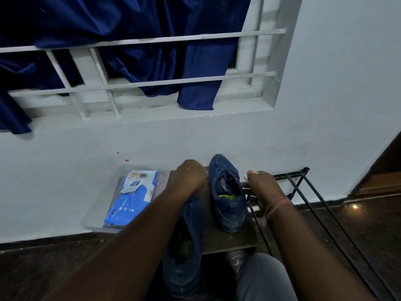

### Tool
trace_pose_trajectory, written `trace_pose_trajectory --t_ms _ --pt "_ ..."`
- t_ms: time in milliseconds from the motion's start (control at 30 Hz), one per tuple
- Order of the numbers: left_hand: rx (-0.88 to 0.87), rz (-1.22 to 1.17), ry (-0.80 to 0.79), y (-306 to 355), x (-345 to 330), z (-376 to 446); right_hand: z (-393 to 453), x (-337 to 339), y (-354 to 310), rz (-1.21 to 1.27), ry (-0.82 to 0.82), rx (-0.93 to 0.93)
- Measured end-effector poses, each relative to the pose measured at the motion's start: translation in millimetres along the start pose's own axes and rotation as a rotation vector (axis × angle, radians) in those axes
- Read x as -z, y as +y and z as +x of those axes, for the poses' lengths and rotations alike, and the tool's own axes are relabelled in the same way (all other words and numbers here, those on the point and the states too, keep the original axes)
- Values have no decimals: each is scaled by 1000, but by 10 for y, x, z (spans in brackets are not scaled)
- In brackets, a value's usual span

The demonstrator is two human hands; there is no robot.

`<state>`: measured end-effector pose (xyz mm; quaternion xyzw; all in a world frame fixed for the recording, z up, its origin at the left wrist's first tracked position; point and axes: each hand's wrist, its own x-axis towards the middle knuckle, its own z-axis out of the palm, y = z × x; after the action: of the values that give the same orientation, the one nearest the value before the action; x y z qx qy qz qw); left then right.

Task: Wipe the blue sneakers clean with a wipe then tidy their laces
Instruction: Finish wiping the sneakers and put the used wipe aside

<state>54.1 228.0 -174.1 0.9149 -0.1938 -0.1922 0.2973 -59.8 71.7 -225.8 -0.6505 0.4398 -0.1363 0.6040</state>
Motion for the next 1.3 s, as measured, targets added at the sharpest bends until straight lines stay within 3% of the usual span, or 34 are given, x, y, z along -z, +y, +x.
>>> trace_pose_trajectory --t_ms 233,367,500,767,1033,1200,1300 --pt "13 -258 -177 179 -416 315 289 -154 -201 295 -88 -120" --pt "-18 -380 -79 117 -492 456 289 -151 -148 400 -159 -29" --pt "-42 -289 11 85 -507 468 299 -143 -28 492 -186 -56" --pt "-27 -327 -138 36 -385 257 48 -150 -103 387 -245 -4" --pt "-108 -529 -283 32 -221 111 -196 26 -606 334 -350 198" --pt "-251 -546 -235 9 -191 122 -342 109 -847 235 -461 403" --pt "-291 -405 -12 -13 -190 157 -343 118 -829 154 -287 475"
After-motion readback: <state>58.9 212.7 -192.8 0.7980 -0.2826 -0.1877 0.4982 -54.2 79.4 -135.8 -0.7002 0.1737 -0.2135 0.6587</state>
